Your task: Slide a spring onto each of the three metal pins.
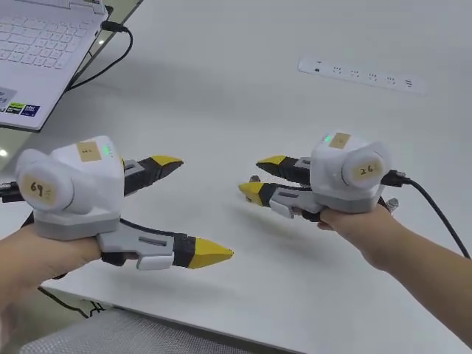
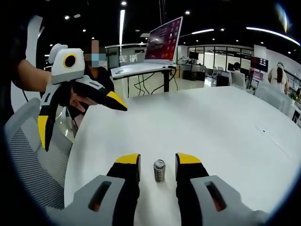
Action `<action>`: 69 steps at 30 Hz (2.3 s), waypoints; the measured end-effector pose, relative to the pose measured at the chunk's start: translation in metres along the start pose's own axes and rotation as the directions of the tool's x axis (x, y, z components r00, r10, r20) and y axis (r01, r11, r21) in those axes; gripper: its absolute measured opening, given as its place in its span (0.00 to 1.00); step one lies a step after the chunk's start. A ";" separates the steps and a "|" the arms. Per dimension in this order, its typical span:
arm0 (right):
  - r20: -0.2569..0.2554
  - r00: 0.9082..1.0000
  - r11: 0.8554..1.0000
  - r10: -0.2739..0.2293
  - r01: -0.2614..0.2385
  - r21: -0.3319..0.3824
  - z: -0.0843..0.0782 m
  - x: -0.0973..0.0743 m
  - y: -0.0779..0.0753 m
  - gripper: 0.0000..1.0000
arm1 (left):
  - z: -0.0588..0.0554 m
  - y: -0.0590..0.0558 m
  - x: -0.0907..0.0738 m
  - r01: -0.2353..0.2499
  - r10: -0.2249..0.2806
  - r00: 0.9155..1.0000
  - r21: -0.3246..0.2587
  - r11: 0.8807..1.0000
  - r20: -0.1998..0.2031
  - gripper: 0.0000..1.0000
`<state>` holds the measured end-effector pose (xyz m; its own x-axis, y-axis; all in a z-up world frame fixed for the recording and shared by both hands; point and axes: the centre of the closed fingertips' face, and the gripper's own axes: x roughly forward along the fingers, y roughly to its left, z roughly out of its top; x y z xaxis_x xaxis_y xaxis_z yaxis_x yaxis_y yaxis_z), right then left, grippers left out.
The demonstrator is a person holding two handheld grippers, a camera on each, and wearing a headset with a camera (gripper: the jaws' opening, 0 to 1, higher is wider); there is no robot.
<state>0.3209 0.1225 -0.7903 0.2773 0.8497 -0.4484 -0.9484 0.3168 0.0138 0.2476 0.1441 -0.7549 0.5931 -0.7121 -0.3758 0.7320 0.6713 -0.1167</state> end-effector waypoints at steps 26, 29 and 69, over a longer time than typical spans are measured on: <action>0.100 0.994 0.996 -0.052 0.045 0.071 0.014 -0.067 -0.009 0.57 | 0.026 -0.008 0.015 0.015 -0.016 1.000 0.037 0.999 0.016 0.97; 0.113 0.992 0.997 -0.060 0.054 0.055 0.014 -0.079 -0.006 0.61 | 0.028 -0.009 0.016 0.016 -0.017 1.000 0.043 0.999 0.014 0.97; 0.075 0.966 0.968 -0.248 0.242 0.071 -0.065 -0.238 -0.011 0.99 | 0.031 -0.023 0.006 0.024 -0.028 0.999 0.111 0.994 0.039 0.98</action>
<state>0.2553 -0.1103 -0.7420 0.5142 0.7740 -0.3695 -0.8395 0.5425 -0.0319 0.2451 0.1184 -0.7259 0.5848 -0.7384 -0.3358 0.7787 0.6270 -0.0227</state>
